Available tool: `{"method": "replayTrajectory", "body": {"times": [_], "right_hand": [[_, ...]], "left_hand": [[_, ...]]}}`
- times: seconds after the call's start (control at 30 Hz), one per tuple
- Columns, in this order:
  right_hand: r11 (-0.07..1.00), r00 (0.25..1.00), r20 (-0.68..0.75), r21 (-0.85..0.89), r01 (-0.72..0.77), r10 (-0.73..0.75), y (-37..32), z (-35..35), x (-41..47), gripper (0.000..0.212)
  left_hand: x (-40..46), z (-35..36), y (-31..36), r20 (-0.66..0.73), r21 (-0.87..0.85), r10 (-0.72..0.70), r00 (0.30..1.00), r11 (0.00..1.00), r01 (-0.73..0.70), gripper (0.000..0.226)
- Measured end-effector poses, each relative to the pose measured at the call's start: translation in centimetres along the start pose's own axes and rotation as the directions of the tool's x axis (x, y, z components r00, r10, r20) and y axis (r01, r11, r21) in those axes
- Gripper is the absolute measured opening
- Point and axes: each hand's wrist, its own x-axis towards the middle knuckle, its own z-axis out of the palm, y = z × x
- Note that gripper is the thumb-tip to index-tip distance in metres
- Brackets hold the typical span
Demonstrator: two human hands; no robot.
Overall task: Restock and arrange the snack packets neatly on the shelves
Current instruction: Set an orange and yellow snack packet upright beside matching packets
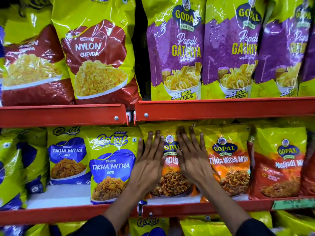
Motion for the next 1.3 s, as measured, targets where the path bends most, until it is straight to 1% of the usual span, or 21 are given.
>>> {"method": "replayTrajectory", "body": {"times": [0.07,0.13,0.23,0.27,0.3,0.37,0.4,0.43,0.53,0.57,0.63,0.7,0.8,0.87,0.97,1.03,1.1,1.23,1.3], "right_hand": [[0.999,0.999,-0.023,-0.003,-0.033,0.033,0.1,-0.1,-0.2,0.058],[0.996,0.993,-0.080,0.012,-0.083,0.083,0.4,-0.6,-0.4,0.057],[0.982,0.969,-0.163,0.028,-0.185,0.187,2.5,-1.9,0.0,0.047],[0.977,0.964,-0.160,0.013,-0.214,0.213,3.6,-2.5,0.5,0.045],[0.972,0.964,-0.126,-0.014,-0.237,0.233,4.7,-3.1,1.3,0.047],[0.961,0.965,0.015,-0.098,-0.259,0.262,6.2,-4.3,3.0,0.048],[0.959,0.962,0.072,-0.124,-0.254,0.264,6.7,-4.6,3.8,0.045],[0.961,0.962,0.098,-0.131,-0.242,0.255,6.9,-4.9,4.4,0.039],[0.974,0.974,0.059,-0.062,-0.217,0.220,6.6,-5.7,5.4,0.025],[0.976,0.975,0.036,-0.039,-0.216,0.217,6.6,-5.8,5.6,0.024],[0.971,0.971,-0.018,-0.015,-0.237,0.237,6.9,-6.1,5.8,0.031],[0.962,0.962,-0.042,-0.029,-0.270,0.269,7.3,-6.4,5.8,0.040],[0.957,0.960,-0.052,-0.070,-0.280,0.277,7.4,-6.6,5.5,0.040],[0.962,0.966,-0.062,-0.095,-0.255,0.250,7.2,-6.3,5.1,0.040],[0.980,0.969,-0.174,-0.068,-0.188,0.174,7.3,-5.4,4.0,0.031],[0.989,0.963,-0.236,-0.039,-0.146,0.133,7.3,-4.5,2.8,0.032],[0.989,0.971,-0.206,-0.059,-0.136,0.121,7.1,-3.8,1.7,0.036],[0.983,0.989,-0.055,-0.114,-0.146,0.140,6.6,-2.8,0.3,0.045],[0.980,0.985,-0.043,-0.106,-0.171,0.167,6.6,-2.8,0.0,0.047]], "left_hand": [[-0.1,-0.1,0.1,-0.010,0.014,-0.015,1.000,1.000,0.016,0.064],[-0.5,0.0,0.6,-0.019,0.006,0.019,1.000,1.000,-0.019,0.067],[-1.6,0.3,1.4,0.007,0.012,0.079,0.997,0.997,-0.079,0.067],[-1.8,0.3,1.6,0.023,0.018,0.074,0.997,0.997,-0.075,0.067],[-1.8,0.3,1.7,0.036,0.019,0.065,0.997,0.998,-0.065,0.068],[-1.8,0.3,2.0,0.048,0.014,0.057,0.997,0.998,-0.058,0.069],[-1.7,0.3,2.3,0.051,0.014,0.065,0.997,0.998,-0.065,0.069],[-1.6,0.4,2.5,0.052,0.015,0.074,0.996,0.997,-0.075,0.069],[-1.5,0.6,3.2,0.050,0.007,0.083,0.995,0.996,-0.084,0.070],[-1.4,0.6,3.3,0.051,0.005,0.078,0.996,0.997,-0.078,0.070],[-1.3,0.6,3.6,0.050,0.007,0.074,0.996,0.997,-0.075,0.070],[-1.2,0.4,3.9,0.051,0.005,0.078,0.996,0.997,-0.078,0.069],[-1.0,0.4,4.2,0.052,0.013,0.077,0.996,0.997,-0.077,0.069],[-1.0,0.5,4.2,0.058,0.025,0.072,0.996,0.997,-0.073,0.070],[-1.1,0.8,4.0,0.070,0.024,0.056,0.996,0.998,-0.058,0.071],[-1.2,1.0,3.8,0.078,0.028,0.047,0.996,0.998,-0.049,0.070],[-1.3,1.2,3.7,0.089,0.039,0.037,0.995,0.998,-0.040,0.070],[-1.4,1.3,3.7,0.118,0.020,0.027,0.993,0.999,-0.030,0.070],[-1.5,1.2,3.6,0.131,0.006,0.027,0.991,1.000,-0.028,0.071]]}}
